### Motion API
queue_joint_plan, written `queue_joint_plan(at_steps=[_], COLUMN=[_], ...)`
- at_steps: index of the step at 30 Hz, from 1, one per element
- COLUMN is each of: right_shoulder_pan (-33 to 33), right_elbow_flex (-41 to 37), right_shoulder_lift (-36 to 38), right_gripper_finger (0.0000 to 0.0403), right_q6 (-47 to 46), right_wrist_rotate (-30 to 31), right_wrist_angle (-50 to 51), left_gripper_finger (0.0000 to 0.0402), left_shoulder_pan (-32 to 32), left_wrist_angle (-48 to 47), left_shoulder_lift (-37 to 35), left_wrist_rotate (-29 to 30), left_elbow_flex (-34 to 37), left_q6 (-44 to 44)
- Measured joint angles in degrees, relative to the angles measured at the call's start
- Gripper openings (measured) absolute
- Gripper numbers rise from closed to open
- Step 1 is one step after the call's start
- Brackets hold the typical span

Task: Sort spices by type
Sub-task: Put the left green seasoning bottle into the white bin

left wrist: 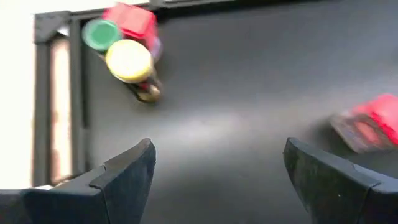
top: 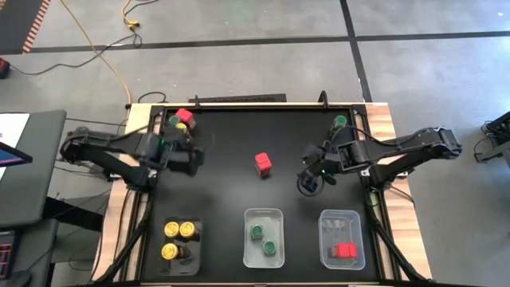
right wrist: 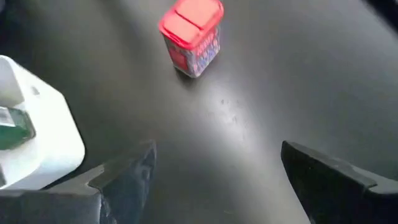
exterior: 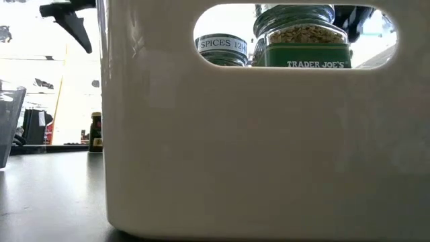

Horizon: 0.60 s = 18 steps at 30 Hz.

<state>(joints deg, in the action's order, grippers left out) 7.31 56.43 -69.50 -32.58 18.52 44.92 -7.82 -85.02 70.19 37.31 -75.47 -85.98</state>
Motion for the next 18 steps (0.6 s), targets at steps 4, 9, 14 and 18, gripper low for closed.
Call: queue_joint_plan(at_steps=[4,9,14,18], right_shoulder_pan=[-4.1,-9.5,-13.2,-15.2], right_elbow_flex=[-2.9,-2.9,-1.2,-1.1], right_shoulder_lift=[-0.1,0.0,0.0,0.0], right_gripper_finger=[0.0373,0.0373,0.0373,0.0373], right_q6=[1.5,1.6,3.5,4.1], right_wrist_rotate=[-4.1,-5.1,-5.3,-5.3], right_wrist_angle=[-2.8,-3.3,-3.6,-3.7], left_gripper_finger=[0.034,0.034,0.0335,0.0333], left_shoulder_pan=[11.7,29.3,44.9,53.8], left_wrist_angle=[0.1,0.2,5.5,12.3], left_shoulder_lift=[0.0,0.0,1.6,3.4], left_wrist_rotate=[-1.1,-6.0,-13.0,-17.8], left_elbow_flex=[0.0,0.0,0.0,0.0], left_q6=[6.4,12.9,23.6,31.1])
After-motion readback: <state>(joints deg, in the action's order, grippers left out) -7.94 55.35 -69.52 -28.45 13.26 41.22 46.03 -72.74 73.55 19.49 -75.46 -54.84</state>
